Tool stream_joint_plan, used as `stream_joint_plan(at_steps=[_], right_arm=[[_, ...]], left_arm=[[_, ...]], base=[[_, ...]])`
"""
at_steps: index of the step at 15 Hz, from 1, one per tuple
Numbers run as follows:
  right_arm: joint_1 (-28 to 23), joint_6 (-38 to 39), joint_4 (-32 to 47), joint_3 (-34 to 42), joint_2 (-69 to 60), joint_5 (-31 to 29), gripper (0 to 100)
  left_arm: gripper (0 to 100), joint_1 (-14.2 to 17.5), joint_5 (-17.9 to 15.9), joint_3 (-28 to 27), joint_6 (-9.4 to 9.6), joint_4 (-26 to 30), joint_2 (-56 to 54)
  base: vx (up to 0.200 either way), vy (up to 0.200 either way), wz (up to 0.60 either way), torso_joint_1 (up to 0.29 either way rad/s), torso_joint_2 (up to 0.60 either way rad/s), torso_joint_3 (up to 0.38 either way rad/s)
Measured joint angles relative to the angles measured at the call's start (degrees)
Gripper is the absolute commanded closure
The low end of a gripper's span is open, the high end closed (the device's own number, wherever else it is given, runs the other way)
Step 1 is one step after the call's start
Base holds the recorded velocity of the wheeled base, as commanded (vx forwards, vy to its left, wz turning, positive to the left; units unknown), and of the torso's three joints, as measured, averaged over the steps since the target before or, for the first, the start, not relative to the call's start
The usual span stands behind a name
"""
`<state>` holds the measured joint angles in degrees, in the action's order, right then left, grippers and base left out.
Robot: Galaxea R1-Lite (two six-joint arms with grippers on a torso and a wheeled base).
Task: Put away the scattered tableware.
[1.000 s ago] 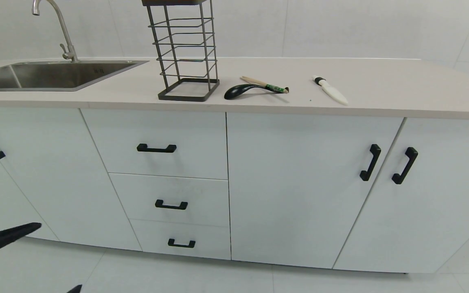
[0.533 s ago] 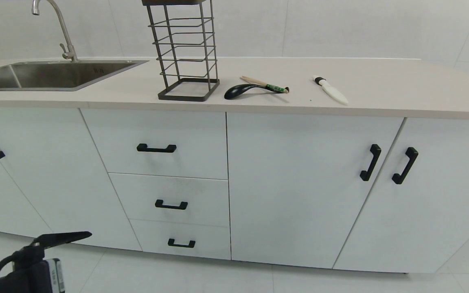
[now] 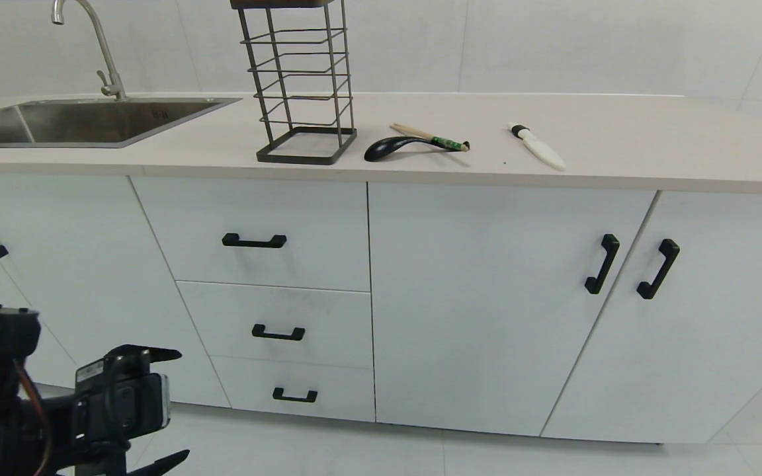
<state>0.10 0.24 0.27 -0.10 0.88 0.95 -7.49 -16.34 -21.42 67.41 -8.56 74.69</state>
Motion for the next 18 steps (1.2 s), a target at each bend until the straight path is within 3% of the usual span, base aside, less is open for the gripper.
stream_joint_plan(at_steps=[2, 6, 8, 13, 16, 18], right_arm=[[-0.05, 0.0, 0.0, 0.0, 0.0, -0.02, 100], [-0.02, -0.04, -0.02, 0.0, 0.0, 0.0, 100], [0.0, 0.0, 0.0, 0.0, 0.0, 0.0, 100], [0.0, 0.0, 0.0, 0.0, 0.0, 0.0, 100], [-0.05, 0.02, 0.0, 0.0, 0.0, -0.02, 100], [-0.05, 0.0, 0.0, 0.0, 0.0, 0.0, 100]], left_arm=[[0, -0.76, 2.0, -0.57, 1.54, -1.32, 5.0], [0, -2.33, 2.55, -1.12, 1.97, -11.01, 15.36], [0, -3.43, 2.62, -2.01, 2.08, -12.65, 19.91], [0, -5.99, 2.71, -9.08, 4.11, -16.92, 32.8], [0, -6.24, 2.79, -13.09, 4.32, -22.56, 40.33], [0, -5.88, 2.82, -15.63, 4.32, -23.21, 44.06]], base=[[0.0, 0.0, 0.0, 0.0, 0.0, 0.0], [0.0, 0.0, 0.0, 0.0, 0.0, 0.0], [0.0, 0.0, 0.0, 0.0, 0.0, 0.0], [0.0, 0.0, 0.0, 0.0, 0.0, 0.0], [0.0, 0.0, 0.0, 0.0, 0.0, 0.0], [0.0, 0.0, 0.0, 0.0, 0.0, 0.0]])
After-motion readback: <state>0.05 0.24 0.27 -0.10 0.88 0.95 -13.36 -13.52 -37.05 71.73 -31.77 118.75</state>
